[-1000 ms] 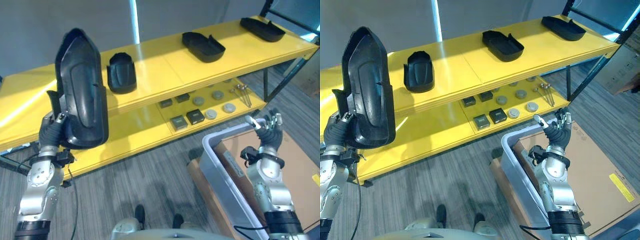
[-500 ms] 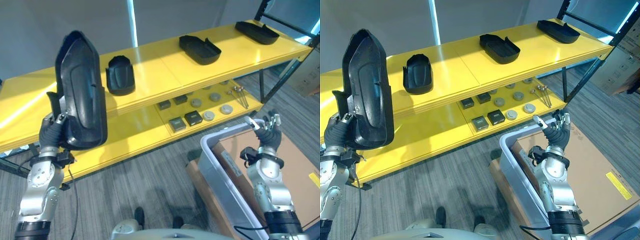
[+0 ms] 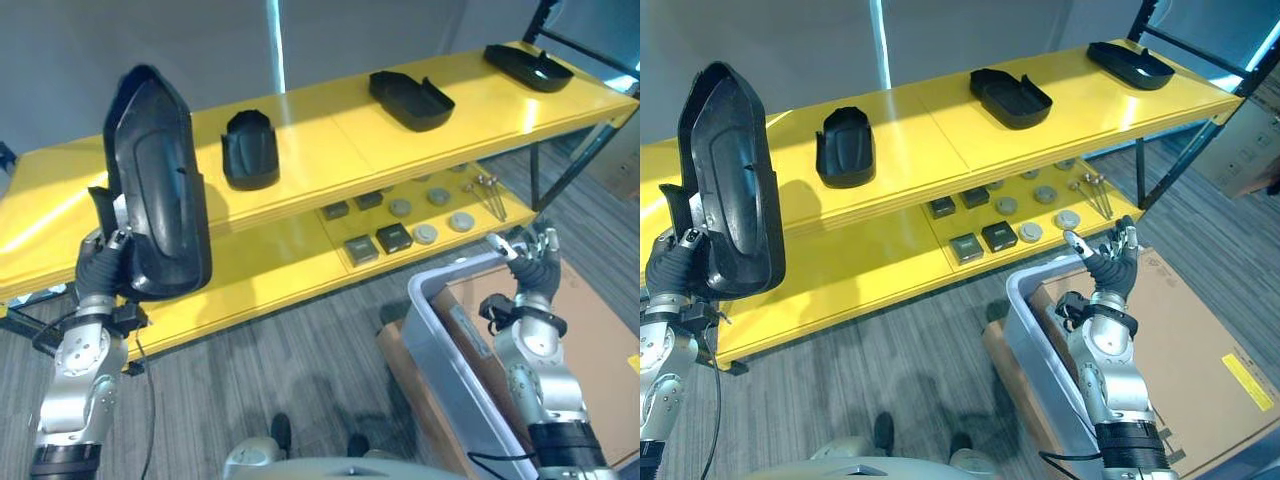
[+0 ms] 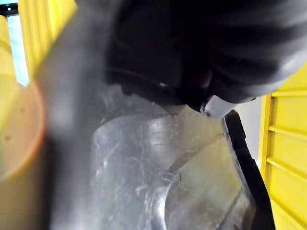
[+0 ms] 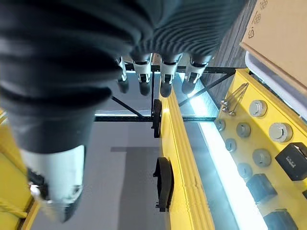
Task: Move parts from the plastic box to the shelf.
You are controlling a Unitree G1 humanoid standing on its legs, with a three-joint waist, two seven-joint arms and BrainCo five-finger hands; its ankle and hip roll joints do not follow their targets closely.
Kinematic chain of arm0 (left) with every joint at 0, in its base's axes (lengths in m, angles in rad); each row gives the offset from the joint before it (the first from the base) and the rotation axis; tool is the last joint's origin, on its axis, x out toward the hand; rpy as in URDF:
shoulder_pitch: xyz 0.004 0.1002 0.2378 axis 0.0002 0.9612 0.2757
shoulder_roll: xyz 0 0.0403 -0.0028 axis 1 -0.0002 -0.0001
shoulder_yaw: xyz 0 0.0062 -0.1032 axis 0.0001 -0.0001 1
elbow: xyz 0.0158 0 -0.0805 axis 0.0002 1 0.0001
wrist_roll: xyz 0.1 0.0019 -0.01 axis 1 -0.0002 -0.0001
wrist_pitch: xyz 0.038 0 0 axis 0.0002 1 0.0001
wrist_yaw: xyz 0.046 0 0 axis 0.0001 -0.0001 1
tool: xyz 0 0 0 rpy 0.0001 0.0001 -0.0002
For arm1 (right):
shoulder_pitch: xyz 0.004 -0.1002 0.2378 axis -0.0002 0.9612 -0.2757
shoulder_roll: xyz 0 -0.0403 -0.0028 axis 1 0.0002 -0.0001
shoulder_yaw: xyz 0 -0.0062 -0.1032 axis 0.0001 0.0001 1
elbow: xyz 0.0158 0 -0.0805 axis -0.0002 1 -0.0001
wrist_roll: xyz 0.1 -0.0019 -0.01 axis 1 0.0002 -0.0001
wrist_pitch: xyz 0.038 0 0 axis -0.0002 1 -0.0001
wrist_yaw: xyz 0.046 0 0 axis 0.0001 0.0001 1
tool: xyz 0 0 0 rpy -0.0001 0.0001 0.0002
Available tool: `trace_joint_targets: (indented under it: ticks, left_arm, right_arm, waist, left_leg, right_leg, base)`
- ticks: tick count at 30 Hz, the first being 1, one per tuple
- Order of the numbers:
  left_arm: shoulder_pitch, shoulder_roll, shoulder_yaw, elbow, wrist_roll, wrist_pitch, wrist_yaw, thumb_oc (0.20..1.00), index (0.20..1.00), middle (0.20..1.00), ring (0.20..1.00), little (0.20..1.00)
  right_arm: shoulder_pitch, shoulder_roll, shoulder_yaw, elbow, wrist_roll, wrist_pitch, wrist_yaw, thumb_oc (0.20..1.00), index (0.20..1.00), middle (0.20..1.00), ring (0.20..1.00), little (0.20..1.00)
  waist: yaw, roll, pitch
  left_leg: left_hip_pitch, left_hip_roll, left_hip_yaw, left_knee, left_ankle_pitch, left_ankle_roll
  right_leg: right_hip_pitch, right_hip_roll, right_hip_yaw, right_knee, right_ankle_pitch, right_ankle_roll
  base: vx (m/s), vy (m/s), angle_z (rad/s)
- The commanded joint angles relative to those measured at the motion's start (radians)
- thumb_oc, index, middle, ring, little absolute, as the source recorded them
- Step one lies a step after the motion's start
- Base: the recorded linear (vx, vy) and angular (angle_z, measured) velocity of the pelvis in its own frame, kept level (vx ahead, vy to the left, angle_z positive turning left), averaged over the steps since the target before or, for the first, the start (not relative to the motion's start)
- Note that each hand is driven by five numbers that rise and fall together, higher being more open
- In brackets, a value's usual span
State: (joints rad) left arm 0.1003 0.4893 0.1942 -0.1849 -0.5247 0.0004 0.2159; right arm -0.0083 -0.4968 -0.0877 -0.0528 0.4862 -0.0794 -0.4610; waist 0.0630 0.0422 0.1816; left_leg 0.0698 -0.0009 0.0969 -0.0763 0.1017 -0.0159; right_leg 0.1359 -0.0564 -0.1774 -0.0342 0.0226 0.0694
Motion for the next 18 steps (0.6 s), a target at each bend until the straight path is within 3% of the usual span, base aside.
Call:
trace_joint_targets:
  ticks: [1, 2, 3, 4, 6, 7, 8, 9, 11, 13, 14, 18]
  left_arm:
    - [-0.034, 0.073, 0.042, -0.049, 0.013, -0.054, 0.01, 0.2, 0.2, 0.2, 0.2, 0.2]
    - [-0.036, 0.077, 0.042, -0.049, 0.009, -0.054, 0.006, 0.2, 0.2, 0.2, 0.2, 0.2]
    - [-0.051, 0.083, 0.037, -0.044, 0.008, -0.052, -0.004, 0.2, 0.2, 0.2, 0.2, 0.2]
    - [-0.055, 0.084, 0.035, -0.043, 0.009, -0.05, -0.006, 0.2, 0.2, 0.2, 0.2, 0.2]
    - [-0.052, 0.087, 0.044, -0.043, 0.0, -0.04, -0.03, 0.2, 0.2, 0.2, 0.2, 0.2]
    - [-0.053, 0.09, 0.044, -0.044, -0.004, -0.035, -0.028, 0.2, 0.2, 0.2, 0.2, 0.2]
    - [-0.061, 0.092, 0.037, -0.043, -0.005, -0.029, -0.021, 0.2, 0.2, 0.2, 0.2, 0.2]
    - [-0.064, 0.093, 0.036, -0.043, -0.007, -0.027, -0.017, 0.2, 0.2, 0.2, 0.2, 0.2]
    - [-0.083, 0.076, 0.011, -0.042, 0.018, -0.018, 0.005, 0.2, 0.2, 0.2, 0.2, 0.2]
    - [-0.08, 0.057, -0.002, -0.042, 0.039, -0.025, 0.013, 0.2, 0.2, 0.2, 0.2, 0.2]
    - [-0.066, 0.046, -0.005, -0.045, 0.042, -0.035, 0.015, 0.2, 0.2, 0.2, 0.2, 0.2]
    - [-0.055, 0.031, -0.03, -0.035, 0.041, -0.067, 0.036, 0.2, 0.2, 0.2, 0.2, 0.2]
  right_arm:
    - [-0.063, -0.015, 0.012, -0.022, 0.02, -0.067, -0.015, 1.0, 1.0, 1.0, 1.0, 1.0]
    - [-0.065, -0.011, 0.013, -0.02, 0.022, -0.072, -0.02, 1.0, 1.0, 1.0, 1.0, 1.0]
    - [-0.071, 0.006, 0.021, -0.018, 0.013, -0.084, -0.042, 1.0, 1.0, 1.0, 1.0, 1.0]
    - [-0.072, 0.011, 0.022, -0.019, 0.01, -0.085, -0.044, 1.0, 1.0, 1.0, 1.0, 1.0]
    - [-0.057, 0.031, 0.015, -0.036, -0.008, -0.077, -0.044, 1.0, 1.0, 1.0, 1.0, 1.0]
    - [-0.055, 0.034, 0.013, -0.037, -0.011, -0.071, -0.039, 1.0, 1.0, 1.0, 1.0, 1.0]
    - [-0.05, 0.04, 0.014, -0.031, -0.015, -0.076, -0.034, 1.0, 1.0, 1.0, 1.0, 1.0]
    - [-0.048, 0.042, 0.014, -0.029, -0.016, -0.077, -0.031, 1.0, 1.0, 1.0, 1.0, 1.0]
    - [-0.046, 0.048, 0.017, -0.027, -0.017, -0.085, -0.028, 1.0, 1.0, 1.0, 1.0, 1.0]
    - [-0.043, 0.045, 0.011, -0.028, -0.009, -0.086, -0.018, 1.0, 1.0, 1.0, 1.0, 1.0]
    - [-0.031, 0.04, -0.009, -0.043, 0.006, -0.071, -0.001, 1.0, 1.0, 1.0, 1.0, 1.0]
    - [-0.037, 0.023, -0.009, -0.012, 0.017, -0.089, 0.018, 1.0, 1.0, 1.0, 1.0, 1.0]
  waist:
    - [0.024, -0.013, -0.016]
    - [0.026, -0.01, -0.009]
    - [0.027, 0.001, 0.018]
    - [0.026, 0.004, 0.024]
    - [0.013, 0.019, 0.053]
    - [0.01, 0.017, 0.056]
    - [-0.007, 0.011, 0.068]
    - [-0.011, 0.011, 0.07]
    - [-0.041, -0.024, 0.078]
    - [-0.059, -0.04, 0.083]
    - [-0.07, -0.046, 0.082]
    - [-0.065, -0.061, 0.069]
  left_leg:
    - [-0.059, -0.037, -0.058, 0.117, -0.108, 0.036]
    - [-0.063, -0.042, -0.064, 0.123, -0.109, 0.046]
    - [-0.073, -0.07, -0.091, 0.145, -0.119, 0.083]
    - [-0.074, -0.077, -0.099, 0.149, -0.122, 0.09]
    - [-0.076, -0.099, -0.13, 0.177, -0.134, 0.11]
    - [-0.076, -0.104, -0.133, 0.182, -0.136, 0.111]
    - [-0.071, -0.114, -0.149, 0.186, -0.142, 0.11]
    - [-0.071, -0.115, -0.153, 0.187, -0.143, 0.109]
    - [-0.053, -0.147, -0.192, 0.195, -0.166, 0.099]
    - [-0.03, -0.157, -0.216, 0.198, -0.188, 0.095]
    - [-0.018, -0.156, -0.222, 0.197, -0.197, 0.094]
    - [-0.01, -0.136, -0.213, 0.181, -0.188, 0.083]
  right_leg:
    - [-0.107, -0.09, -0.052, 0.219, -0.04, 0.074]
    - [-0.12, -0.101, -0.046, 0.265, -0.03, 0.079]
    - [-0.198, -0.147, -0.009, 0.464, 0.031, 0.088]
    - [-0.219, -0.151, 0.003, 0.51, 0.05, 0.089]
    - [-0.33, -0.122, 0.083, 0.714, 0.099, 0.084]
    - [-0.35, -0.109, 0.098, 0.723, 0.1, 0.083]
    - [-0.387, -0.054, 0.122, 0.709, 0.104, 0.084]
    - [-0.393, -0.045, 0.125, 0.705, 0.106, 0.083]
    - [-0.384, 0.022, 0.151, 0.438, 0.101, 0.09]
    - [-0.388, 0.05, 0.171, 0.295, 0.135, 0.102]
    - [-0.362, 0.062, 0.187, 0.24, 0.117, 0.087]
    - [-0.325, 0.062, 0.159, 0.178, 0.118, 0.081]
  base:
    - [0.0, 0.141, 0.14]
    - [-0.01, 0.24, 0.27]
    - [-0.01, 0.247, 0.41]
    - [0.01, 0.279, 0.45]
    - [0.04, 0.142, 0.44]
    - [0.07, 0.024, 0.51]
    - [0.07, -0.025, 0.52]
    - [0.15, -0.113, 0.42]
    - [0.22, -0.165, 0.51]
    - [0.24, -0.133, 0.79]
    - [0.27, -0.158, 0.98]
    - [0.15, -0.122, 0.21]
